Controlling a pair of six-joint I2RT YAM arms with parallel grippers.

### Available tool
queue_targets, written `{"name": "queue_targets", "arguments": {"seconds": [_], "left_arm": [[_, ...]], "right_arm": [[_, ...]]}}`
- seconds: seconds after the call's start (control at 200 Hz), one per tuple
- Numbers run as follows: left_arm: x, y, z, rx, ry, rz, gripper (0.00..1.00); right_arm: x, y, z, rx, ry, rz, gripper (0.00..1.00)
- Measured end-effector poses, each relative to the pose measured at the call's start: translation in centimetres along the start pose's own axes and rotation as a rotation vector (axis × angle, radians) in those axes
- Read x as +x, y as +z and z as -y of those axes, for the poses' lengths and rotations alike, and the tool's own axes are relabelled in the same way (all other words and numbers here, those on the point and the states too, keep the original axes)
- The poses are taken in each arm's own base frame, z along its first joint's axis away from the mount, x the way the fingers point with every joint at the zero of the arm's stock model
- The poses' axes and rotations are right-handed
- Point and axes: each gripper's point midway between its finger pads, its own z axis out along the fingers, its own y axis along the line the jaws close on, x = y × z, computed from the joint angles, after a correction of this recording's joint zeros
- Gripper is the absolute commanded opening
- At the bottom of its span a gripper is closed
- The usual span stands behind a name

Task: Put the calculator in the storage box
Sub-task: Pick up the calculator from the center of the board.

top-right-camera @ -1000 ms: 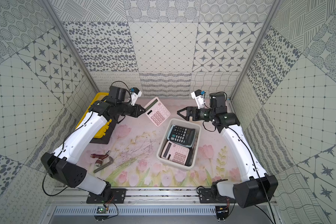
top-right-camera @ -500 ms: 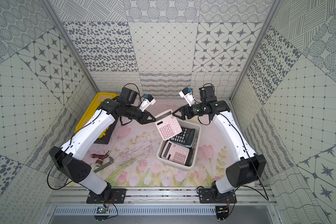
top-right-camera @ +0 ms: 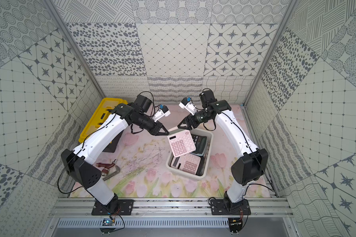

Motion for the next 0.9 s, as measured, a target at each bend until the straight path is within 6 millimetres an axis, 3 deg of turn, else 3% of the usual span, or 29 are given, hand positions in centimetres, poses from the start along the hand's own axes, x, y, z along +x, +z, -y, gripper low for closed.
{"name": "queue_targets", "arguments": {"seconds": [0.18, 0.47, 0.755, 0.895], "left_arm": [[0.2, 0.1, 0.1, 0.011, 0.007, -0.008, 0.0], [0.4, 0.3, 0.3, 0.031, 0.017, -0.019, 0.0], [0.6, 0.3, 0.3, 0.028, 0.04, -0.024, 0.0], [0.6, 0.0, 0.1, 0.005, 0.063, -0.015, 0.0]], "right_arm": [[0.9, 1.6, -1.0, -0.049, -0.015, -0.057, 0.57], [0.7, 1.2, -1.8, -0.075, -0.034, -0.053, 0.47], [0.9, 1.0, -2.9, -0.132, -0.037, -0.051, 0.28], [0.9, 0.8, -3.7, -0.177, -0.037, -0.045, 0.13]]}}
